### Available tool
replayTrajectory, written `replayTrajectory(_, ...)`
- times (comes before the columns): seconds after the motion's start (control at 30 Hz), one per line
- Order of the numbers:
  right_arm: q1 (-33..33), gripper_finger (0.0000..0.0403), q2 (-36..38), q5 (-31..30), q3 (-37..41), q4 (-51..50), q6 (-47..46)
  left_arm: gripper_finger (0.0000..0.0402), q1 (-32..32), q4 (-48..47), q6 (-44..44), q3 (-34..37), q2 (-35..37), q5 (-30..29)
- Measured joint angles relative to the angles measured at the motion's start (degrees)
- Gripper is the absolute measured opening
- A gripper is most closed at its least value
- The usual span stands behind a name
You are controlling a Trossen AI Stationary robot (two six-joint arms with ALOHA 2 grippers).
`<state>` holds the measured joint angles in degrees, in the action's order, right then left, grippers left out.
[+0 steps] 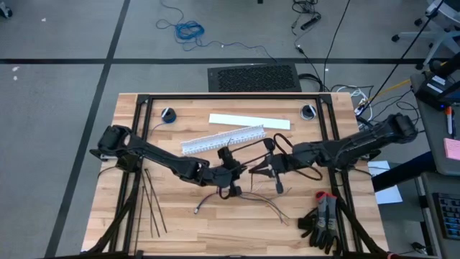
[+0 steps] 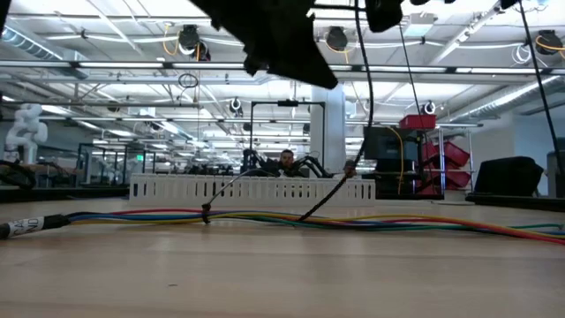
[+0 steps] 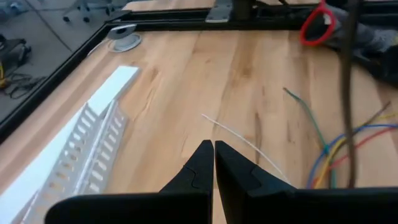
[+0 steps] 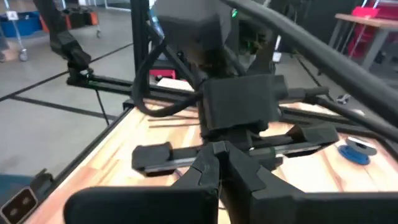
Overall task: Ziptie cables
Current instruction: Wrap the colored loose cables with the black zip tie
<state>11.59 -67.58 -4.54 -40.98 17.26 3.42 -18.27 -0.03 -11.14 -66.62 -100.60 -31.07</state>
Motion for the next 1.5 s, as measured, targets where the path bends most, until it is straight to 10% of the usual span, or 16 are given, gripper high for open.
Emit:
replayTrajectory(0.47, -13.11, 0.0, -5.72, -3.48, -0.01, 4.02, 6.77, 0.0016, 12.46, 2.55, 7.8, 7.94, 3.3, -3.07)
replayTrajectory(0.87, -13.73, 0.0, -6.61, -5.98, 0.11, -0.83, 4.12, 0.0016, 23.21, 4.06, 11.91, 3.91, 3.32, 15.68)
replayTrajectory(1.23, -16.58, 0.0, -6.63, 24.16, 0.12, -0.98, 1.28, 0.0016, 20.54, 10.2, 21.6, 3.3, 2.54, 22.34)
replayTrajectory(1.5, -16.67, 0.0, -3.59, 25.58, 0.09, -6.16, 0.46, 0.0016, 15.34, 7.91, 25.27, 3.79, 2.43, 9.53)
